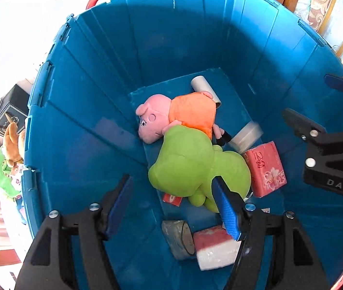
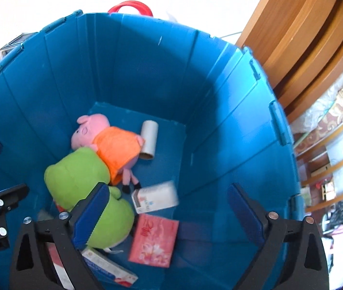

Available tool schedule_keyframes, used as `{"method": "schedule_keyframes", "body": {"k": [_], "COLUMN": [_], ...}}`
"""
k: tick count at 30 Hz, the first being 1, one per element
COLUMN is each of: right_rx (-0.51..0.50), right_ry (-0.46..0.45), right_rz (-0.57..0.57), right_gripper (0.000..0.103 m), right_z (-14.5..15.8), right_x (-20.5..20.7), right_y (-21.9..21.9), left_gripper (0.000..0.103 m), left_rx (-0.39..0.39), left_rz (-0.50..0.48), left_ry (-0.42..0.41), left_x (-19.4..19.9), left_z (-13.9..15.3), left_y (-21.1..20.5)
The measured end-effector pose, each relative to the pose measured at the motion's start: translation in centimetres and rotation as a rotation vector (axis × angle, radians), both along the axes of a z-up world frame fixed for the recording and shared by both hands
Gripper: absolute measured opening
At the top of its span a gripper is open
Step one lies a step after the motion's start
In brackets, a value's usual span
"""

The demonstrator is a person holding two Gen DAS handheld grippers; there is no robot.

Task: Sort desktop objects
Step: 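Open both tools to drop the tape roll and white box into the crate, then withdraw both tools from the crate back toward the pile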

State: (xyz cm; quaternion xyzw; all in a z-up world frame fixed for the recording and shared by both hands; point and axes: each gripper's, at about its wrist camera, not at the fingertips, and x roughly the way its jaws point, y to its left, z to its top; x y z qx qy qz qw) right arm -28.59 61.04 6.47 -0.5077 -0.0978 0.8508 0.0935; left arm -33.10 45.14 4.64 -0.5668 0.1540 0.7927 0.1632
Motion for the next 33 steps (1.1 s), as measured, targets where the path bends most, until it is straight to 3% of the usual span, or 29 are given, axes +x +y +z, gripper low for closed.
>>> {"method": "schedule_keyframes", "body": {"k": [7,13,17,23,29,31,33], "right_rx": [0.010,-0.064,-0.116,-0.195,-0.258,-0.302,-0.338], "right_ry": [-0.033,-0.014,0.058,0.231,0.409,0.444,0.469], "right_rz": [0.009,0.004,0.017,0.036,0.098,0.116,0.134], "right_gripper": [0.103,0.103,0.103,0.103,0.103,0.103,0.103], "right_z": [1.2,3.8,6.3,9.5,10.7,10.4,9.9], "right_x": [1.1,4.3,7.4,12.0,14.6,14.8,14.5], "right_y": [-0.4,-1.2,-2.9,-6.9,-13.5,-15.7,-18.1], "left_gripper": [0.067,0.067,0.067,0.067,0.067,0.067,0.067], "left_rx": [0.030,0.109,0.160,0.261,0.352,0.349,0.297], "left_rz": [-0.021,-0.073,-0.098,-0.054,0.017,0.040,0.084], "left_ry": [-0.022,-0.005,0.068,0.217,0.364,0.420,0.494], "left_x": [0.6,2.6,4.8,8.2,11.0,11.6,12.2], "left_z": [0.9,3.7,6.2,9.2,9.2,8.9,8.4], "left_y": [-0.6,-2.5,-4.9,-10.7,-18.8,-21.9,-24.9]}}
